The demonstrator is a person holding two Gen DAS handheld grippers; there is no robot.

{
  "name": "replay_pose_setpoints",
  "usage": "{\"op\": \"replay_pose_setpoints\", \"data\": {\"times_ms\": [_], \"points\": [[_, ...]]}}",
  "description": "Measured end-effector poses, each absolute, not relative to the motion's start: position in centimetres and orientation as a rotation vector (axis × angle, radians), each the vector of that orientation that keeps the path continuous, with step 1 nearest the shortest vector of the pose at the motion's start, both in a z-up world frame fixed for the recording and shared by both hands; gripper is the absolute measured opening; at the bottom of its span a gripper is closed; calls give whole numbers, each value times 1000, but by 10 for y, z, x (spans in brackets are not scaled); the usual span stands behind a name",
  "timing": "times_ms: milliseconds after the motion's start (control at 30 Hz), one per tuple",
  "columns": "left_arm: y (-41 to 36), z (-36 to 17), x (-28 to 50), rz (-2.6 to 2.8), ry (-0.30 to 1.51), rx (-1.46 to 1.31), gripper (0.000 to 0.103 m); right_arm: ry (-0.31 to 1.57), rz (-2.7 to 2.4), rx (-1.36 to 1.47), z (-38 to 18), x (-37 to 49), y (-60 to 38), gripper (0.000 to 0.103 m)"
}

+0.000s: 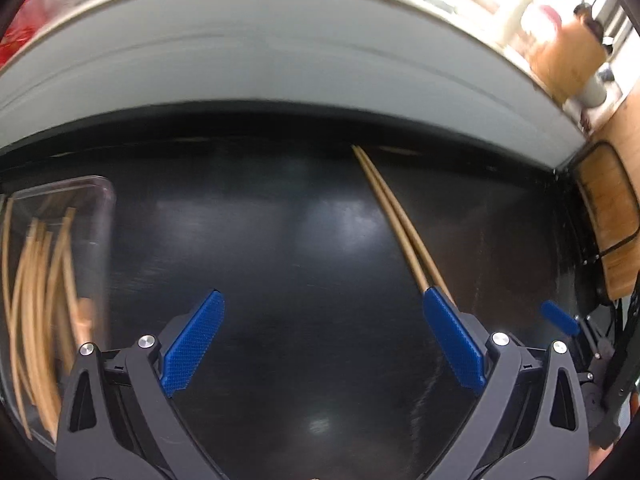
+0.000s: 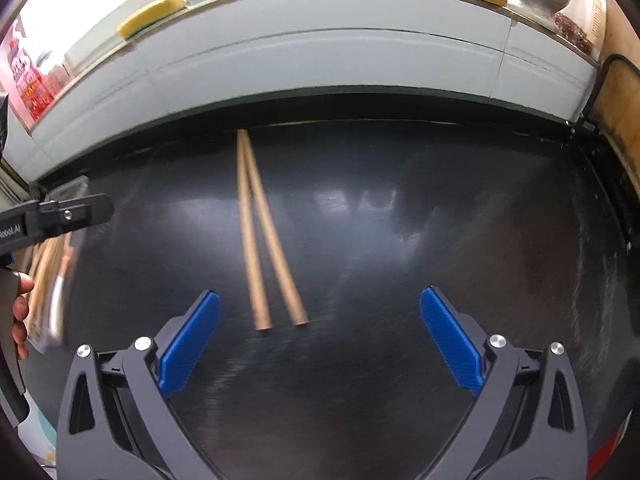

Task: Organize utensils
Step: 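Move both open tools back over the last two chopsticks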

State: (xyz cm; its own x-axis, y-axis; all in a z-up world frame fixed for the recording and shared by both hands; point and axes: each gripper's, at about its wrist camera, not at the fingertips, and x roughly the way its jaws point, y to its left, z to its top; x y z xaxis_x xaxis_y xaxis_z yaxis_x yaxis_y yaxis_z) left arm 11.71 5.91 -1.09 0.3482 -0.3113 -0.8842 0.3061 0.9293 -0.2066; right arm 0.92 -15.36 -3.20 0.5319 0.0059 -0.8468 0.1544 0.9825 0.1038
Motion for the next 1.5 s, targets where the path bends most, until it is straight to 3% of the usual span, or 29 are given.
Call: {"op": "replay_pose_setpoints", "data": {"times_ms": [433,833,1133,1500], "points": [[-22,-65,117,-331,1245,56,97,1111,63,86,-87,23,-183,97],[-43,-90,141,-249,1241,128,97,1061,75,53,-89,49,-186,97],[-32,-93,160,-194,1209,163,97,1044,146,136,-75,57,-190,97],[-5,-96,188,-196,1178,173,98,1005,95,-27,-92,73,-153,98]]}}
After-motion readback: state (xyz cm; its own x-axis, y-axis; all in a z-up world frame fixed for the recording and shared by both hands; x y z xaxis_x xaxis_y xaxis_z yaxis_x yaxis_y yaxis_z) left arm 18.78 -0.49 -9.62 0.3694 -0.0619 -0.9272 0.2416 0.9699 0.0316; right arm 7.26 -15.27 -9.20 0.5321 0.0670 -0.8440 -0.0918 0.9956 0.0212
